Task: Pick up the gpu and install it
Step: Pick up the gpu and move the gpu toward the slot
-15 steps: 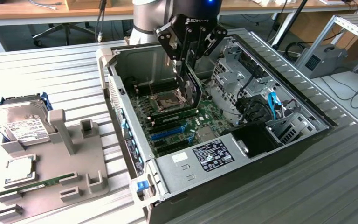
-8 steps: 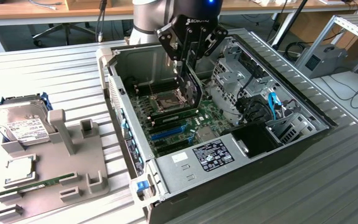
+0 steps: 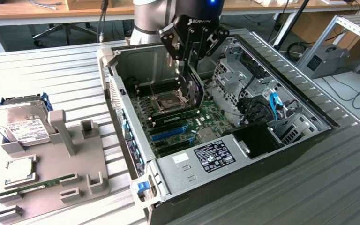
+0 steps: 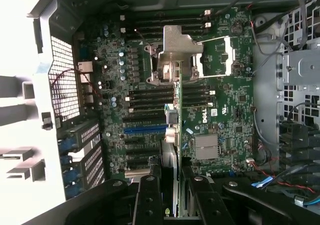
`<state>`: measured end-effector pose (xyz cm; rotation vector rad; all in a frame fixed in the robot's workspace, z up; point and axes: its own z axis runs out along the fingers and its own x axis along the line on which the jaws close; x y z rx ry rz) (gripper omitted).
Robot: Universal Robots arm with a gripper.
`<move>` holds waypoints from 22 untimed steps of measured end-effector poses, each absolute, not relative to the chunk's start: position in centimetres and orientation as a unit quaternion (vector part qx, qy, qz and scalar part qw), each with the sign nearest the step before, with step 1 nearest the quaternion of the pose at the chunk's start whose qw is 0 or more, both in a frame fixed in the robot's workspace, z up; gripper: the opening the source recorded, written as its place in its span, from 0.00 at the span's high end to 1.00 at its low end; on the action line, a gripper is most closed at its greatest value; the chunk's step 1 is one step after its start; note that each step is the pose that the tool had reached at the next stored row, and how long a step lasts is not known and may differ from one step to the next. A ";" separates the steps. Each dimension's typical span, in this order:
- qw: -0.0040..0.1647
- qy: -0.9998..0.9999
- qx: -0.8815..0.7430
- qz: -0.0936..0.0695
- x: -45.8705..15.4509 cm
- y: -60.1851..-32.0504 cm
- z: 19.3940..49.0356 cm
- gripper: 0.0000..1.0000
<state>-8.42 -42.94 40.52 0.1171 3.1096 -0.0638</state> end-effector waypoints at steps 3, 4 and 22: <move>0.015 0.999 0.038 -0.021 -8.1 -42.7 40.5 0.74; 0.015 0.999 0.038 -0.022 -8.1 -42.6 40.5 0.74; 0.015 0.999 0.038 -0.027 -6.4 -41.6 40.0 0.74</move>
